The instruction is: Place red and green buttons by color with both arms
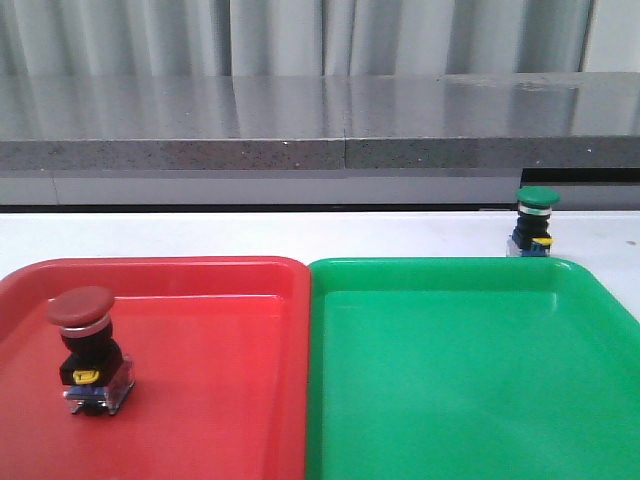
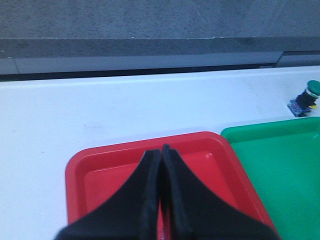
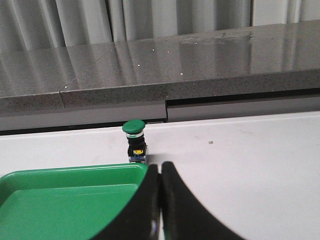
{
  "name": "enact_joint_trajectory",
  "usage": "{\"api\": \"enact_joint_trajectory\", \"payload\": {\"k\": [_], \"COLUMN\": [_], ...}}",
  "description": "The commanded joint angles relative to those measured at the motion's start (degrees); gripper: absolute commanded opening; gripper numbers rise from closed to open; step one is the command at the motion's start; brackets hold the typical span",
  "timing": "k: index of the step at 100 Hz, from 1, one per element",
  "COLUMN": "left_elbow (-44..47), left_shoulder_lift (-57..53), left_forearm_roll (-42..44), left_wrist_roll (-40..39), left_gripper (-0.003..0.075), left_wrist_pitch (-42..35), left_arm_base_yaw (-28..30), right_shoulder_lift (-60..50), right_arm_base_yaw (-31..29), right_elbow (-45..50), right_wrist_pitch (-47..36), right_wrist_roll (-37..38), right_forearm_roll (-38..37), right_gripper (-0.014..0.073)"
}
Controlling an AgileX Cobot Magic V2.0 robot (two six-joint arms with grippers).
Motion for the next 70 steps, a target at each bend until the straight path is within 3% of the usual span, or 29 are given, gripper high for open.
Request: {"api": "enact_joint_trajectory", "payload": {"k": [1,22,51,70], "left_elbow": [-0.31,3.8,12.35,20.77], "left_shoulder_lift": [-3.65,-12.56,-24.15,-30.82], "left_forearm_roll": [0.92,7.07,8.04,9.16], "left_wrist_roll": [-0.42,-0.31,-0.41,-0.41], "left_gripper": [-0.002,-0.002,-0.002,-0.002], "left_wrist_pitch": [-2.07,-1.71,-1.99,-11.03], "left_arm_base_yaw": [2.01,5.79,9.48,10.09], "right_shoulder_lift": [-1.18,-1.18,-1.18,-1.18], "right_arm_base_yaw": [-0.21,-0.21,-0.21,-0.21], "right_elbow": [-1.08,-1.08,-1.08,-1.08], "right_wrist_pitch": [-5.02,-5.02,-5.02,-5.02], "right_wrist_roll": [-0.5,-0.5,-0.5,-0.5], "right_forearm_roll": [0.0,0.0,0.0,0.0], "right_gripper": [-0.0064,-0.0064,-0.0064,-0.0064]}}
